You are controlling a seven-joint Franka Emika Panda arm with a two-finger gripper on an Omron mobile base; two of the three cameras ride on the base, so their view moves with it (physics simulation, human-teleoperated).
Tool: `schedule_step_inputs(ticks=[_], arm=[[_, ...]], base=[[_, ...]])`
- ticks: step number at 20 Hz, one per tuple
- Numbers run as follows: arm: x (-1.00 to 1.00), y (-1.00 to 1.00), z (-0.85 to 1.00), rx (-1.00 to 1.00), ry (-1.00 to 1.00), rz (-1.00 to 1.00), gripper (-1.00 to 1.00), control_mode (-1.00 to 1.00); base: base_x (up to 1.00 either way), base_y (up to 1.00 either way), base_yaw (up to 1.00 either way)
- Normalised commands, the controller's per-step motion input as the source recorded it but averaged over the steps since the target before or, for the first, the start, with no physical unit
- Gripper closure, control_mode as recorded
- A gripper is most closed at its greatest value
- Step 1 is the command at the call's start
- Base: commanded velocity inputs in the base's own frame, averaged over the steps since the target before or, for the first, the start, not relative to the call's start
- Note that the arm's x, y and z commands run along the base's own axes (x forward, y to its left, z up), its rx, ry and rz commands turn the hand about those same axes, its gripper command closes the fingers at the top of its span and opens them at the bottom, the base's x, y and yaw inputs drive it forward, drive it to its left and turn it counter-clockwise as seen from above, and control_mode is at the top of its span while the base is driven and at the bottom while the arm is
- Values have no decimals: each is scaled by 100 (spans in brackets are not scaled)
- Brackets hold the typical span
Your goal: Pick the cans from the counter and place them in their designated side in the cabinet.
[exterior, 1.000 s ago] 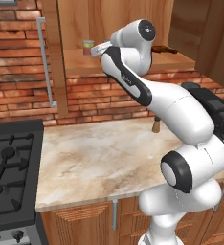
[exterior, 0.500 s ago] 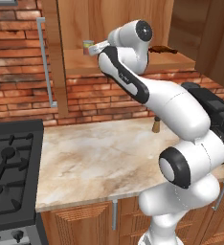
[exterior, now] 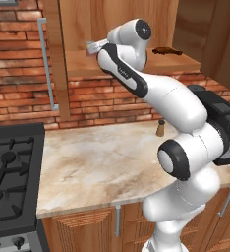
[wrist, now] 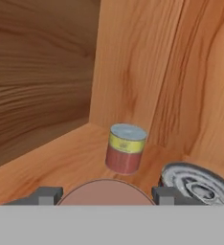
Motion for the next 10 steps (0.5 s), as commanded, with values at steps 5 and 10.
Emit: schedule_step_inputs(ticks=[5, 10], arm=[[26, 15, -18, 3, 0, 3, 100, -100], [14, 4, -26, 1, 0, 3, 100, -100]], base=[[0, 0, 0], [0, 0, 0]])
